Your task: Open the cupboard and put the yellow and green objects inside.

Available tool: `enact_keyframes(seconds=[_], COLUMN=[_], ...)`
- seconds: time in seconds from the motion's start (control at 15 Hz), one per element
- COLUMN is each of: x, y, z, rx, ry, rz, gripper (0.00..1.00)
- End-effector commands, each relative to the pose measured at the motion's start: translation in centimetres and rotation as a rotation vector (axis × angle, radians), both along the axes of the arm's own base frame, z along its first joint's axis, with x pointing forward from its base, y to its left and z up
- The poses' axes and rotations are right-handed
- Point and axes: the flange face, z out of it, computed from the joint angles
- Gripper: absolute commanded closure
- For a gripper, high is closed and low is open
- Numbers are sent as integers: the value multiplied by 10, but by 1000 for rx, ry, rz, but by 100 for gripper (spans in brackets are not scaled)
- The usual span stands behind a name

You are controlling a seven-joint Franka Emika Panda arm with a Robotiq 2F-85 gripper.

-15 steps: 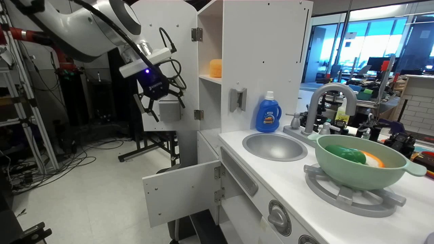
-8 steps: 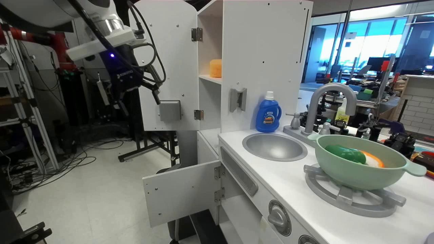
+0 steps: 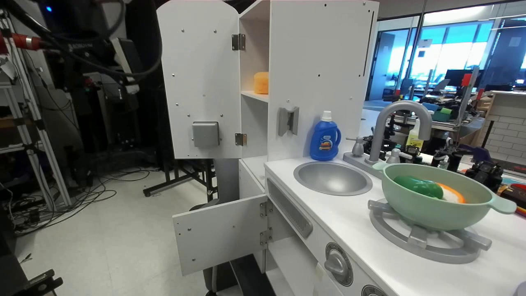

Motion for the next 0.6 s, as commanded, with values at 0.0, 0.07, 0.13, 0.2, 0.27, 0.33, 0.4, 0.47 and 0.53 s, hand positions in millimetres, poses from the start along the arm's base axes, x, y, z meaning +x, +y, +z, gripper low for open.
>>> enact_keyframes(seconds=[0.0, 0.07, 0.13, 0.2, 0.27, 0.33, 0.4, 0.47, 0.53], x=[-55, -65, -73, -77, -74, -71, -65, -58, -49], y=[-32, -44, -55, -70, -78, -89, -100, -105, -111], z=[52, 68, 89, 109, 122, 137, 145, 155, 159], rx=[32, 25, 20, 12, 2, 0, 0, 0, 3], ry=[-21, -18, -20, -13, -7, -2, 1, 5, 12], rz=[-83, -108, -138, -159, -177, -196, -214, -230, -239], gripper=[0, 0, 0, 0, 0, 0, 0, 0, 0])
